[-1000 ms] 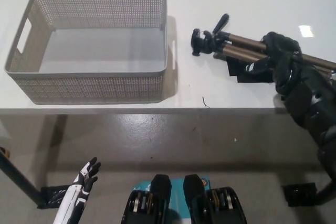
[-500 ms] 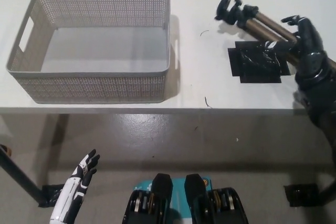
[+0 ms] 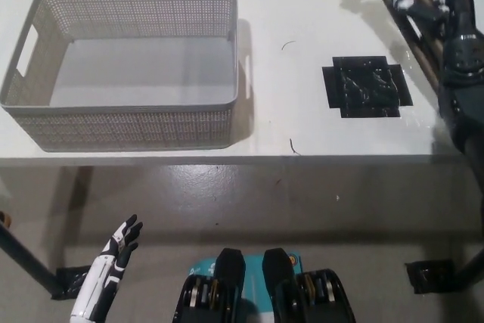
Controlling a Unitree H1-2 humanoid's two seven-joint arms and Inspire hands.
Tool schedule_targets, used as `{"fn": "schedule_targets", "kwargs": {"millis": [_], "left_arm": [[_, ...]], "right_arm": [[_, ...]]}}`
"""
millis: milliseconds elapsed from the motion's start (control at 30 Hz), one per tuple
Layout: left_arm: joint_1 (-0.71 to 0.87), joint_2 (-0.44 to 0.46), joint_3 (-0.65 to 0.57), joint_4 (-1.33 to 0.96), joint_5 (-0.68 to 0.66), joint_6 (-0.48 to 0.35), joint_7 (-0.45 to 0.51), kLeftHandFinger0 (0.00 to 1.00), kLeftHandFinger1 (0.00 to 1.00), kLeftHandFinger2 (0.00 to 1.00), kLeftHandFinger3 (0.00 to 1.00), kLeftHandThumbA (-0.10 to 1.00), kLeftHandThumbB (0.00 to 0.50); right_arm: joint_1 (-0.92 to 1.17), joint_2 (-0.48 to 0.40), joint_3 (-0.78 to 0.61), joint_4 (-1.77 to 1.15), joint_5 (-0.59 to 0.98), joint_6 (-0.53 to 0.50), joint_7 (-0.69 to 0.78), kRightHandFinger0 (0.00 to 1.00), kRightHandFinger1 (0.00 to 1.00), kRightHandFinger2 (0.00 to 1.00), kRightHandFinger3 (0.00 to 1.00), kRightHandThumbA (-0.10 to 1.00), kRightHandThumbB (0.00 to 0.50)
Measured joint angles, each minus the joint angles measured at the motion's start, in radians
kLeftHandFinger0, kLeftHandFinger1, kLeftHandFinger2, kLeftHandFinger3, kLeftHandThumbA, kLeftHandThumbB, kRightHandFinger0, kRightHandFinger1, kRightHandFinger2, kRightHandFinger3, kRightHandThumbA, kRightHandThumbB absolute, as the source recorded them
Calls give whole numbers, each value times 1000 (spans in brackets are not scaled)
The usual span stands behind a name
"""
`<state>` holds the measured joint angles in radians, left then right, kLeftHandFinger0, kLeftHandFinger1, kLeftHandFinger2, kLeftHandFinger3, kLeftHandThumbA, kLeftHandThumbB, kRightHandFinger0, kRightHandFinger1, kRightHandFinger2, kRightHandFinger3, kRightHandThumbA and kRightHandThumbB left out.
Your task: The robot uses its right hand to pick the tripod on the desk and places it into a rectangular container on the left.
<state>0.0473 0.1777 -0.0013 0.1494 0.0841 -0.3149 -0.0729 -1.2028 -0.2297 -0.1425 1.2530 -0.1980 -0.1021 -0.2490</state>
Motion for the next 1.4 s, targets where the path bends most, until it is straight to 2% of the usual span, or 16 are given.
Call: {"fn": "schedule_targets", "kwargs": {"millis": [100, 200, 333, 400, 467, 567, 600, 833, 900, 967, 1033, 1100, 1167, 1267, 1333, 1400], "left_arm": [[1, 0, 0, 0, 0, 0, -1, 1000, 1000, 1000, 1000, 1000, 91], [2, 0, 0, 1, 0, 0, -2, 1000, 1000, 1000, 1000, 1000, 102], [2, 0, -1, 4, 0, 0, -4, 1000, 1000, 1000, 1000, 1000, 106], [2, 0, -1, 6, 0, 0, -5, 1000, 1000, 1000, 1000, 1000, 90], [4, -1, -3, 7, 0, 0, -7, 1000, 1000, 1000, 1000, 1000, 68], [11, -2, -7, 13, 0, 0, -7, 1000, 1000, 1000, 1000, 1000, 68], [15, -3, -10, 17, 0, 0, -8, 1000, 1000, 1000, 1000, 1000, 72], [28, -3, -24, 41, 1, -4, -15, 1000, 1000, 1000, 1000, 1000, 64], [27, -4, -30, 42, 1, -7, -16, 1000, 1000, 1000, 1000, 1000, 79], [29, -4, -34, 42, 2, -8, -16, 1000, 1000, 1000, 1000, 1000, 71], [33, -6, -41, 42, 3, -10, -16, 1000, 1000, 1000, 1000, 1000, 75], [37, -9, -50, 42, 3, -15, -16, 1000, 1000, 1000, 1000, 1000, 96], [40, -14, -56, 43, 5, -19, -16, 1000, 1000, 1000, 1000, 1000, 84], [42, -18, -60, 45, 6, -26, -16, 1000, 1000, 1000, 1000, 1000, 54], [42, -19, -61, 47, 6, -29, -16, 1000, 1000, 1000, 1000, 1000, 57], [41, -18, -60, 49, 6, -30, -16, 1000, 1000, 1000, 1000, 1000, 53]], "right_arm": [[-9, 10, 24, -78, -2, 0, -1, 0, 346, 791, 896, -100, 148], [-11, 25, 51, -173, -6, 6, -2, 0, 345, 790, 903, -100, 139], [4, 53, 71, -304, -6, 31, 4, 0, 390, 810, 890, -100, 141], [15, 63, 81, -350, -7, 46, 10, 0, 399, 806, 888, -100, 149], [36, 77, 101, -418, -9, 65, 17, 0, 373, 772, 867, -100, 139], [67, 95, 135, -503, -16, 92, 30, 0, 328, 729, 876, -100, 137], [81, 103, 154, -538, -23, 106, 37, 0, 318, 733, 916, -100, 125], [99, 113, 312, -693, -89, 146, 93, 0, 308, 741, 938, -100, 107], [77, 115, 366, -704, -116, 144, 107, 0, 307, 737, 946, -100, 107], [53, 117, 412, -704, -140, 144, 117, 0, 311, 725, 936, -100, 131], [26, 122, 466, -703, -177, 144, 129, 0, 293, 710, 803, -100, 139], [2, 128, 521, -698, -215, 142, 135, 0, 291, 708, 769, -100, 157], [-19, 134, 581, -678, -255, 135, 138, 0, 220, 699, 724, -100, 173], [-43, 144, 659, -625, -309, 124, 139, 0, 149, 699, 714, -100, 197], [-58, 151, 701, -577, -343, 112, 140, 0, 128, 698, 740, -100, 209], [-76, 159, 732, -522, -374, 105, 139, 0, 176, 717, 866, -100, 203]]}}
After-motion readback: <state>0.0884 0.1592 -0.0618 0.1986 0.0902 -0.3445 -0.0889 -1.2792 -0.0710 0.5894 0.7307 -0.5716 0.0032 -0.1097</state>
